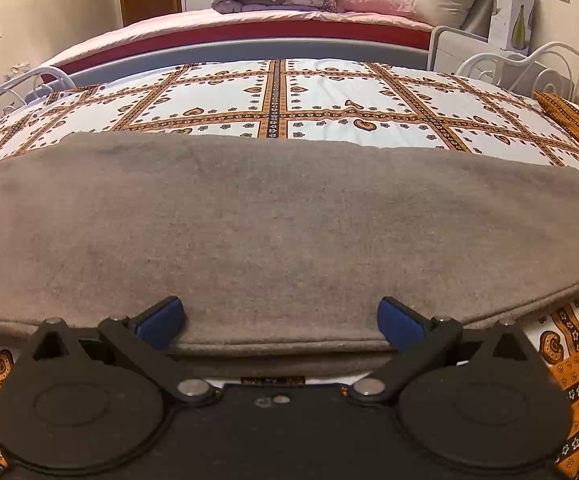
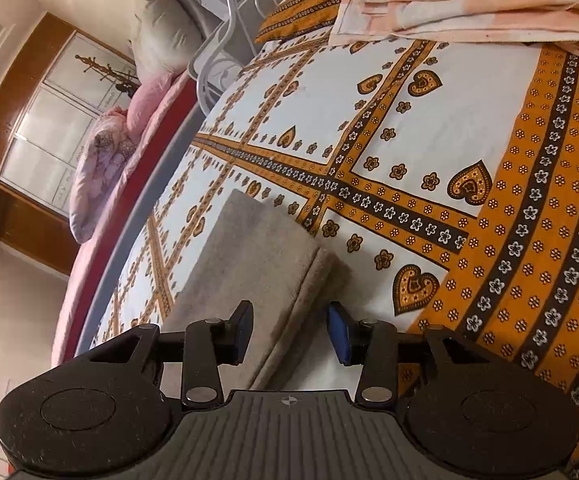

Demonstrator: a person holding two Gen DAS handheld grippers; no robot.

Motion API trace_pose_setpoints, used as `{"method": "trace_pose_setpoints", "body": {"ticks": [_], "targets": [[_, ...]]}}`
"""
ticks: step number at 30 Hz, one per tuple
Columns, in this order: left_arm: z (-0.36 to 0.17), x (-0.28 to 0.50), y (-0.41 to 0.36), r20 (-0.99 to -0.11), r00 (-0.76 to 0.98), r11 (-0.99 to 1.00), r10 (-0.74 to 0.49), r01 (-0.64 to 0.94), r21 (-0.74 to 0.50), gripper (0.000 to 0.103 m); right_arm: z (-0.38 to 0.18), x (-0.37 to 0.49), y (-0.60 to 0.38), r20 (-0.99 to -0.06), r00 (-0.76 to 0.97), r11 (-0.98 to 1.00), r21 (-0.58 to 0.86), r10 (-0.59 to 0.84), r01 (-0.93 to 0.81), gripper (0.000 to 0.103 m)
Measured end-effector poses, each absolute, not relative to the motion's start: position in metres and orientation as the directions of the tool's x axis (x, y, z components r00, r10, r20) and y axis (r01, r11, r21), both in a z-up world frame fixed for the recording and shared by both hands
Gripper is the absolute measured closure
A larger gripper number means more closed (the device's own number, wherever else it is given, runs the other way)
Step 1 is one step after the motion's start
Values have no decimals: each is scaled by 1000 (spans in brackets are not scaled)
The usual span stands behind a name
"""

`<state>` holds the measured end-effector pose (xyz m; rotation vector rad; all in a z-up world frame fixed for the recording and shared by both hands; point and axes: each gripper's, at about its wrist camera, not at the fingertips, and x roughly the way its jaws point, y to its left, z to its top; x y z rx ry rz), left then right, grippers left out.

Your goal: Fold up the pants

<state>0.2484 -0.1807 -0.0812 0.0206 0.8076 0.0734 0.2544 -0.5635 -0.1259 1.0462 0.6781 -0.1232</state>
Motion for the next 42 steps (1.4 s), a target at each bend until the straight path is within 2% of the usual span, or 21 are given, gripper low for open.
{"method": "trace_pose_setpoints", "body": {"ticks": [5, 13, 15, 16, 18, 19, 20, 22, 25, 27, 30, 36, 37, 38, 39, 42], "targets": [[-82, 247, -181, -714, 696, 997, 77, -59, 50, 6, -126, 255, -557, -567, 786, 518, 762, 245, 388, 61], [-87, 243, -186, -685, 722, 995, 100, -61, 81, 6, -128, 266, -554, -592, 781, 566, 720, 199, 402, 61], [-88, 243, -187, -680, 727, 995, 98, -57, 83, 6, -127, 271, -550, -616, 765, 603, 686, 185, 407, 84], [-86, 243, -184, -678, 731, 996, 83, -45, 74, 6, -127, 272, -550, -623, 761, 614, 676, 182, 407, 89], [-78, 244, -167, -676, 736, 999, 42, -22, 38, 14, -124, 268, -551, -594, 782, 588, 706, 187, 395, 90], [-73, 245, -151, -672, 740, 999, 41, -25, 32, 26, -117, 267, -548, -585, 791, 602, 702, 182, 381, 90], [-68, 245, -134, -666, 745, 999, 38, -28, 26, 28, -109, 267, -543, -577, 797, 627, 691, 179, 360, 90], [-55, 247, -80, -647, 761, 999, 43, -44, 13, 28, -89, 270, -526, -555, 812, 688, 661, 181, 299, 90], [-36, 249, 1, -626, 770, 992, 122, -87, 86, 14, -58, 276, -487, -515, 830, 759, 623, 216, 189, 90], [-23, 247, 63, -614, 761, 977, 210, -137, 164, 13, -39, 282, -451, -483, 835, 785, 610, 265, 103, 90], [-8, 237, 134, -627, 731, 962, 271, -198, 185, 12, -15, 291, -377, -439, 825, 823, 566, 356, -54, 90], [-10, 205, 217, -661, 693, 934, 288, -356, 33, 12, -14, 279, -207, -410, 703, 795, 472, 580, -381, 88], [-13, 203, 223, -678, 682, 931, 275, -364, 12, 12, -21, 273, -176, -434, 646, 774, 439, 628, -457, 78], [-14, 199, 228, -685, 678, 930, 266, -368, -2, 12, -30, 267, -149, -484, 562, 742, 413, 670, -529, 73], [-13, 195, 230, -686, 681, 931, 256, -364, -13, 12, -36, 260, -133, -505, 506, 710, 407, 699, -575, 73], [-10, 196, 222, -674, 715, 954, 184, -295, -52, 13, -43, 251, -139, -460, 544, 712, 441, 702, -546, 73]]}}
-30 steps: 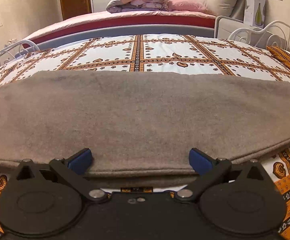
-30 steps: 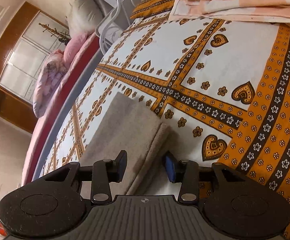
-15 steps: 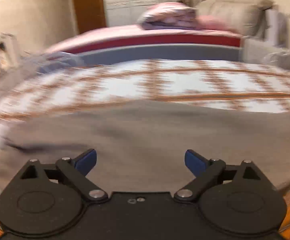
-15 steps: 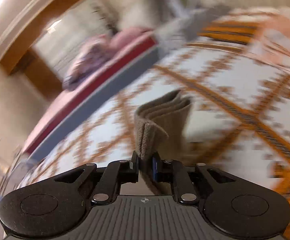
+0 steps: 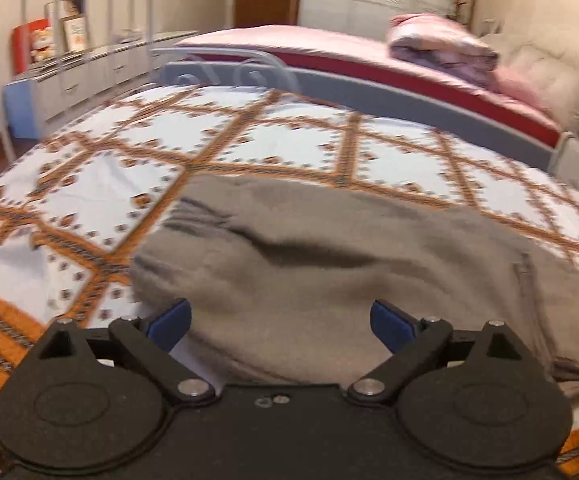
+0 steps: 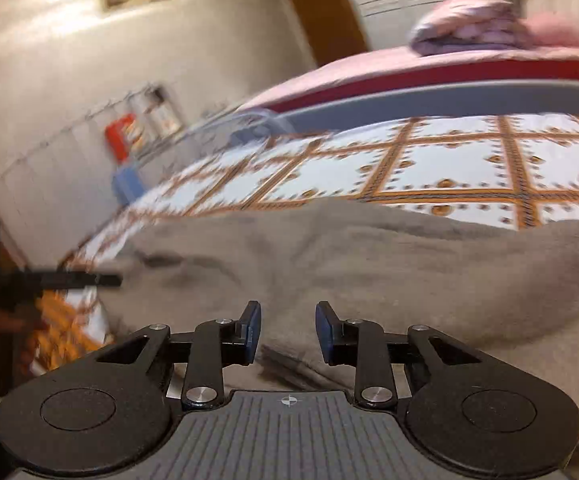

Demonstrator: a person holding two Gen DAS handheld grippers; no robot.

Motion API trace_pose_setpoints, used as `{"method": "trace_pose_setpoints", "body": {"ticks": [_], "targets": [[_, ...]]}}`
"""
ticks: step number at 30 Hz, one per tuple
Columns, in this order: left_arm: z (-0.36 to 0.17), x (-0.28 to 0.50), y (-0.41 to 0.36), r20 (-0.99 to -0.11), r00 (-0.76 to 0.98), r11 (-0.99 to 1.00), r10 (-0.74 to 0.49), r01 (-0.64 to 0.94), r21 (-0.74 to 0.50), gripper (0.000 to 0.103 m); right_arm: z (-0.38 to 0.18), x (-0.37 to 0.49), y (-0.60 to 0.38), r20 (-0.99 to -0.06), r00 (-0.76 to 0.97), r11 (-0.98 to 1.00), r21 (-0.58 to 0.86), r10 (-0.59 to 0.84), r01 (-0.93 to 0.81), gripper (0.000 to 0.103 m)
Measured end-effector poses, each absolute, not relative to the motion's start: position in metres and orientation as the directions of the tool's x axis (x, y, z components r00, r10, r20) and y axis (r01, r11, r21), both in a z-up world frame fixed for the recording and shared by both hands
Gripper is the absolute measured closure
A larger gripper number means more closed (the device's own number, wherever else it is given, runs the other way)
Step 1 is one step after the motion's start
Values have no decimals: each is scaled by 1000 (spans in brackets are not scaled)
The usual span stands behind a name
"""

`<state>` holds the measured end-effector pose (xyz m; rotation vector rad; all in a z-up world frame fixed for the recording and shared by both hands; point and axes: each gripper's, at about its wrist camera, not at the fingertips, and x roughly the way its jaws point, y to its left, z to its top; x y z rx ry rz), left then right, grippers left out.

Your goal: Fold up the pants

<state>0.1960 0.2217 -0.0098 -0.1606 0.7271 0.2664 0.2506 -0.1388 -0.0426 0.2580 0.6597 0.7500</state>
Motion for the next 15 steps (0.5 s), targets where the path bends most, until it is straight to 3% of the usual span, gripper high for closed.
{"method": "trace_pose_setpoints", "body": {"ticks": [6, 11, 15], "targets": [[-20, 218, 178, -697, 715, 977, 66, -188, -101, 29, -44, 266, -179, -498, 631, 802, 422, 595, -423, 73], [-32, 234, 134, -723, 689, 985, -57, -80, -153, 52, -46, 270, -218, -529, 665, 847, 397, 527, -354, 73], [-45, 247, 102, -734, 651, 964, -194, -12, -265, 54, -48, 265, -246, -553, 685, 873, 395, 474, -286, 73]]}}
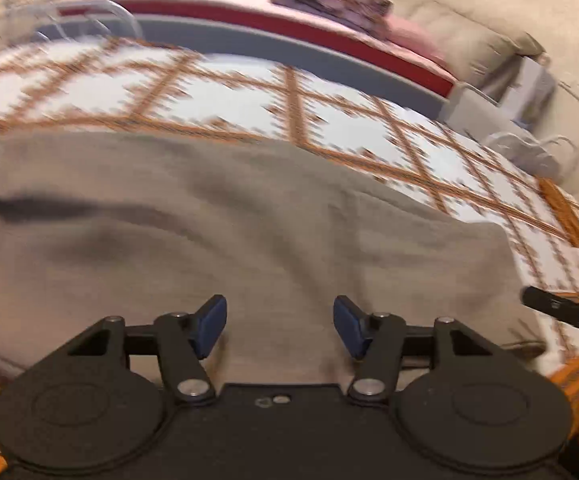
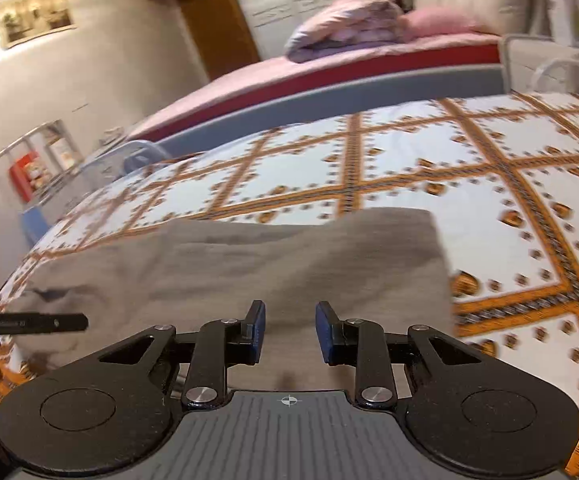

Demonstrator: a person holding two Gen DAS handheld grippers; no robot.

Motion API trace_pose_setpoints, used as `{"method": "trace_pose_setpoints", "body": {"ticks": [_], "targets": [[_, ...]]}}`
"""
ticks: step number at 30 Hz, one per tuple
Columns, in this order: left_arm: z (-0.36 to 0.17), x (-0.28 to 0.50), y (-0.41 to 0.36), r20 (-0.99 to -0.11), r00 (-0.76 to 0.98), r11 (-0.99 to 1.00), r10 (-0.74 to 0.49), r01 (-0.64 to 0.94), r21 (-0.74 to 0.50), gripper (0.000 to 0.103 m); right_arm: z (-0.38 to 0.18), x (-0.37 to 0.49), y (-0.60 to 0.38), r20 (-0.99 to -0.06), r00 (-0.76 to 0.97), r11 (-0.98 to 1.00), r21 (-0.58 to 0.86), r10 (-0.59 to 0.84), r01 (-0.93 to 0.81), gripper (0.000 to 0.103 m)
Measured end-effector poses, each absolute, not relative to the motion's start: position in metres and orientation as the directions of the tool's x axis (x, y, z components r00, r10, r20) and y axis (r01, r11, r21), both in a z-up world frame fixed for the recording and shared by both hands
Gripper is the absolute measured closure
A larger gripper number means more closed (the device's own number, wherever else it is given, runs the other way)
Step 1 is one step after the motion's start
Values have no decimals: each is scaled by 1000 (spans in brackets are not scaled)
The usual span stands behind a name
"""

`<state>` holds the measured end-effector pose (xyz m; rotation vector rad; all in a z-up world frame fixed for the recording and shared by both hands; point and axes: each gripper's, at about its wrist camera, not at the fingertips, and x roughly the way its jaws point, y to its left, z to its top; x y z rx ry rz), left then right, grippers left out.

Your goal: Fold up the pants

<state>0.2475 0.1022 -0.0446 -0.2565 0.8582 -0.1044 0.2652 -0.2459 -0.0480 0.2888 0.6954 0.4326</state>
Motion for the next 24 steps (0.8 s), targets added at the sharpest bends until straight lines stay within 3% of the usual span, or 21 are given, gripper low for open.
{"method": "trace_pose_setpoints", "body": {"ticks": [9, 12, 24], "targets": [[-62, 269, 69, -723, 612, 918, -320, 10, -397, 47, -64, 265, -274, -588, 674, 878, 434, 447, -203, 73], [-59, 260, 54, -739, 630, 957, -237, 20, -290, 47, -73, 267, -280, -603, 658, 869, 465, 451, -170, 73], [-53, 261, 58, -723, 658, 958, -210, -9, -286, 48, -75, 267, -280, -601, 660, 870, 462, 451, -174, 73]]}}
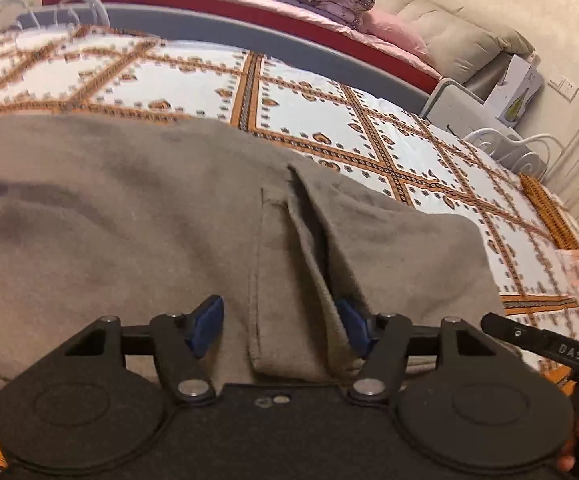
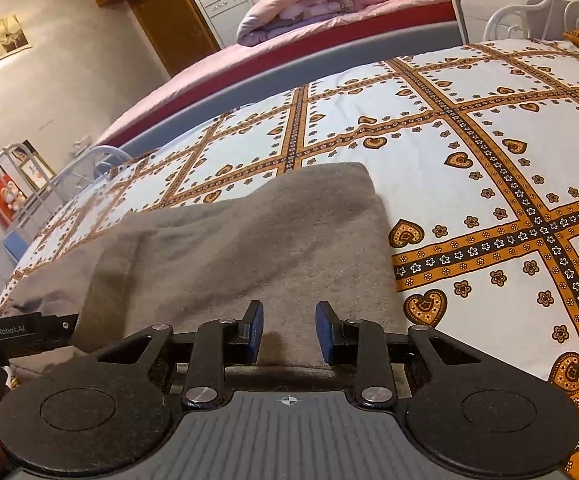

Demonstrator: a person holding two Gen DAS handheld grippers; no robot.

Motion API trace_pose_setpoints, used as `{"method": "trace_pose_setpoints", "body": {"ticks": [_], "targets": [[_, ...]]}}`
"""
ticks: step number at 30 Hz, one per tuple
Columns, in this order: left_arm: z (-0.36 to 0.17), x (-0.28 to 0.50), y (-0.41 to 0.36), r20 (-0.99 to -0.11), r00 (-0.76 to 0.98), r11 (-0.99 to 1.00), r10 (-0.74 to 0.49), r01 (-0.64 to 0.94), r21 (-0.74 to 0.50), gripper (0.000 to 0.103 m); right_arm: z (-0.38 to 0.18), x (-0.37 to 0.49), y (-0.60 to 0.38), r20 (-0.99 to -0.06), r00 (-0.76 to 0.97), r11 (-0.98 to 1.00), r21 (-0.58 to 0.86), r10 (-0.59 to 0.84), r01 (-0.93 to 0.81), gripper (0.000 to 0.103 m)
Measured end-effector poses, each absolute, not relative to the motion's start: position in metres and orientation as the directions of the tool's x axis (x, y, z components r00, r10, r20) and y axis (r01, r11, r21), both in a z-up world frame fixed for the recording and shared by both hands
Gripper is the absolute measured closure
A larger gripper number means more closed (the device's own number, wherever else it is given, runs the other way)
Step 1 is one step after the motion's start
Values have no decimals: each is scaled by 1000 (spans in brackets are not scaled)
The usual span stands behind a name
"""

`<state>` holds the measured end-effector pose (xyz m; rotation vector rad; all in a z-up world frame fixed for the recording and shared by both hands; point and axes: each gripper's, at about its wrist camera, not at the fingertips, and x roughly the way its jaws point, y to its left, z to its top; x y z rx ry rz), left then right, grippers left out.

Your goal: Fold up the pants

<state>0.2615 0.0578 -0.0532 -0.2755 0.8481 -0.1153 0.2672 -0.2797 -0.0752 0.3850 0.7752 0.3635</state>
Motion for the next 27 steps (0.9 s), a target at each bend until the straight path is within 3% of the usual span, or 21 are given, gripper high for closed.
{"method": "trace_pose_setpoints", "body": {"ticks": [6, 8, 17, 27], "targets": [[-47, 258, 66, -686, 691, 939, -229, -28, -343, 48, -75, 265, -280, -599, 661, 870, 458, 453, -181, 73], [-49, 259, 62, -690, 682, 939, -242, -13, -343, 40, -74, 265, -279, -601, 658, 871, 456, 454, -184, 73], [-48, 261, 61, -671, 687, 917, -279, -17, -398, 41, -75, 265, -280, -605, 651, 871, 452, 458, -192, 73], [-43, 259, 58, -671, 702, 933, -241, -24, -359, 40, -75, 264, -280, -605, 653, 874, 444, 456, -199, 73]]}}
